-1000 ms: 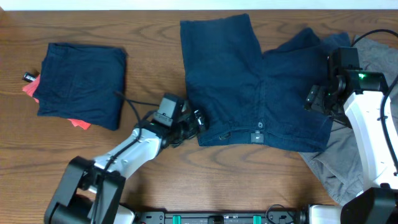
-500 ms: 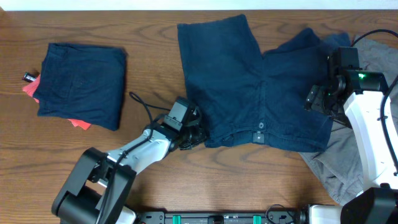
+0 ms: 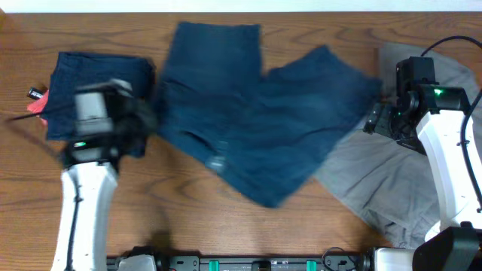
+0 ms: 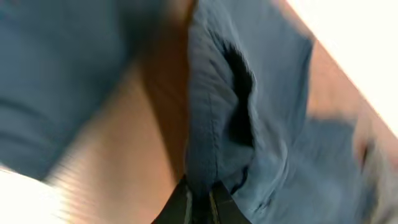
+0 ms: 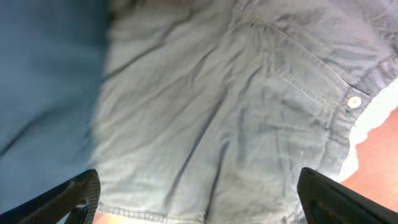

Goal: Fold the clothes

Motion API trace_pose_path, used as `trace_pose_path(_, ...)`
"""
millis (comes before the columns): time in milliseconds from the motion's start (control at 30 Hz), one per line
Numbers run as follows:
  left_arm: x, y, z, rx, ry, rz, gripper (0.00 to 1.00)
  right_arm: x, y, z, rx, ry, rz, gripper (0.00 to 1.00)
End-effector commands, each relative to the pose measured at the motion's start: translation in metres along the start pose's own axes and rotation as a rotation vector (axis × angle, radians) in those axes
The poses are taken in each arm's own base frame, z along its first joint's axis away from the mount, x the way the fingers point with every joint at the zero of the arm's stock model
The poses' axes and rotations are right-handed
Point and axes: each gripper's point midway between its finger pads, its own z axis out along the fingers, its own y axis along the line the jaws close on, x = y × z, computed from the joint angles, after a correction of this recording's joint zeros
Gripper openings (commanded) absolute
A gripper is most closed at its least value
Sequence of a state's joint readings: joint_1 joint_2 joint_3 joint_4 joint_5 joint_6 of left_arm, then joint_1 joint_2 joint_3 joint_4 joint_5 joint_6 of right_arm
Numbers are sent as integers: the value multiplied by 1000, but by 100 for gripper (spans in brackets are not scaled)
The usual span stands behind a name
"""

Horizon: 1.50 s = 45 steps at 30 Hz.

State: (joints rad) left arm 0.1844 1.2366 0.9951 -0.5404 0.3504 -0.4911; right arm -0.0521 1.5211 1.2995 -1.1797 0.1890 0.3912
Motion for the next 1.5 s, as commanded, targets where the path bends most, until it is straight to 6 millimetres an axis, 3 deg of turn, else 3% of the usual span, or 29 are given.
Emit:
trace_pose_path(0,-24,16,-15,-21,-64,-66,63,7,18,2,-118,40,-130,97)
trace_pose_path(33,-19,15,-15,-3,-35,-78,90,9,21,2,-134,47,-148,94)
trace_pose_path(67,-10,15,-14,8,8,-89,98,11,22,2,-143,53,-159,89)
trace_pose_path(267,74,17,-10,-60,339,-130,98,17,28,16,-168,60,-200,44)
trace_pose_path(367,114,14,-3,-85,464,-81,98,21,43,27,-249,53,-247,29)
trace_pose_path(433,136,8,6,-78,516,-22,98,26,57,34,-330,53,-273,7)
trace_pose_path(467,145,4,11,-69,534,8,100,29,63,38,-362,53,-273,1)
trace_pose_path(633,193,-18,36,-15,614,156,86,42,88,58,-496,15,-357,5)
trace_pose_path(800,235,-39,53,28,687,293,80,49,100,76,-517,-46,-427,7)
trace_pose_path(1000,273,-45,72,29,755,376,73,47,117,92,-547,-138,-465,9)
trace_pose_path(1233,287,-32,80,-21,805,375,70,48,129,113,-578,-144,-498,20)
trace_pose_path(1467,290,-25,76,-50,827,370,70,41,121,158,-480,-128,-478,25)
